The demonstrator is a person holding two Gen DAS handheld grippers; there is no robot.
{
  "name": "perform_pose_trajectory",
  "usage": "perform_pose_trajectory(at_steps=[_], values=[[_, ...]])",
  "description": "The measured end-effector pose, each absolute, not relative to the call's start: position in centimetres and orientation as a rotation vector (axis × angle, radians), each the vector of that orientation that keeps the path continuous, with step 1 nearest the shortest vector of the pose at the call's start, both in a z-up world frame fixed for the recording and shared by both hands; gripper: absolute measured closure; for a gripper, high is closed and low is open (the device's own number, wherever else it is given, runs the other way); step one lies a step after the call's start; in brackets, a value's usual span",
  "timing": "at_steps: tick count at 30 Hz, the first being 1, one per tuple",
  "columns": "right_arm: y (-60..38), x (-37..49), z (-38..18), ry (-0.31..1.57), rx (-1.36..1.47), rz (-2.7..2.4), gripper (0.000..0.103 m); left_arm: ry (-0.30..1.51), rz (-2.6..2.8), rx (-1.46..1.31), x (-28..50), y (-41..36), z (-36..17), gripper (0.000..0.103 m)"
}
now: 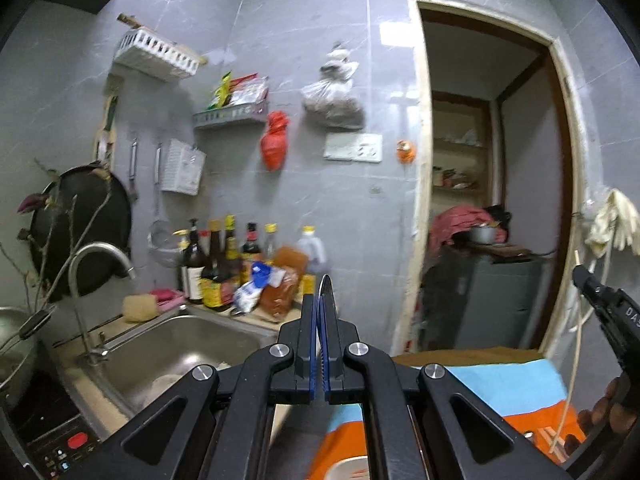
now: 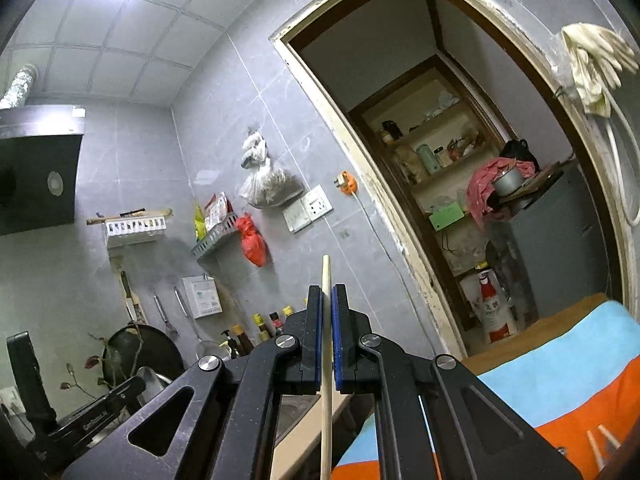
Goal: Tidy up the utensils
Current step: 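Carry both chopsticks to the white caddy and open both grippers over it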
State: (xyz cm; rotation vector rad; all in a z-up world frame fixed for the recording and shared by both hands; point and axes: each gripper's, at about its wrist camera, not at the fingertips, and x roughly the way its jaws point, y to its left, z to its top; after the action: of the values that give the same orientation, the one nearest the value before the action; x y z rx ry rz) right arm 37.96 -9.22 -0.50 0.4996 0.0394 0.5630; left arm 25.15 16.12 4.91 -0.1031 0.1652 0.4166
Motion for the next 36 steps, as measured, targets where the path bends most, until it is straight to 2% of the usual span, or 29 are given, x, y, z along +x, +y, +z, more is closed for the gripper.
perform_pose_trajectory(at_steps=[9, 26, 27, 30, 32, 34, 36], values=[[-7.0, 39.9, -4.0, 0.075, 0.501, 0.51, 0.099, 0.225, 0.483, -0.07, 27.2, 16.4, 1.2, 0.101], [-6.7, 39.2, -5.8, 0.124, 0.427, 0.52, 0.098, 0.377, 0.326, -0.124, 27.3, 15.5, -1.9, 0.098], [-6.9, 39.1, -5.8, 0.136, 0.428, 0.527, 0.098, 0.382, 0.307, -0.137, 27.2, 15.5, -1.9, 0.096], [-7.5, 39.0, -5.8, 0.161, 0.417, 0.538, 0.093, 0.373, 0.266, -0.17, 26.6, 15.3, -1.6, 0.077], [-7.8, 38.9, -5.6, 0.169, 0.415, 0.542, 0.08, 0.36, 0.239, -0.202, 26.4, 15.2, -1.4, 0.058], [-8.3, 38.8, -5.3, 0.177, 0.424, 0.542, 0.072, 0.347, 0.222, -0.227, 26.2, 15.0, -1.0, 0.055], [-9.0, 38.6, -4.9, 0.175, 0.423, 0.54, 0.071, 0.339, 0.209, -0.234, 26.2, 14.5, -0.6, 0.052]])
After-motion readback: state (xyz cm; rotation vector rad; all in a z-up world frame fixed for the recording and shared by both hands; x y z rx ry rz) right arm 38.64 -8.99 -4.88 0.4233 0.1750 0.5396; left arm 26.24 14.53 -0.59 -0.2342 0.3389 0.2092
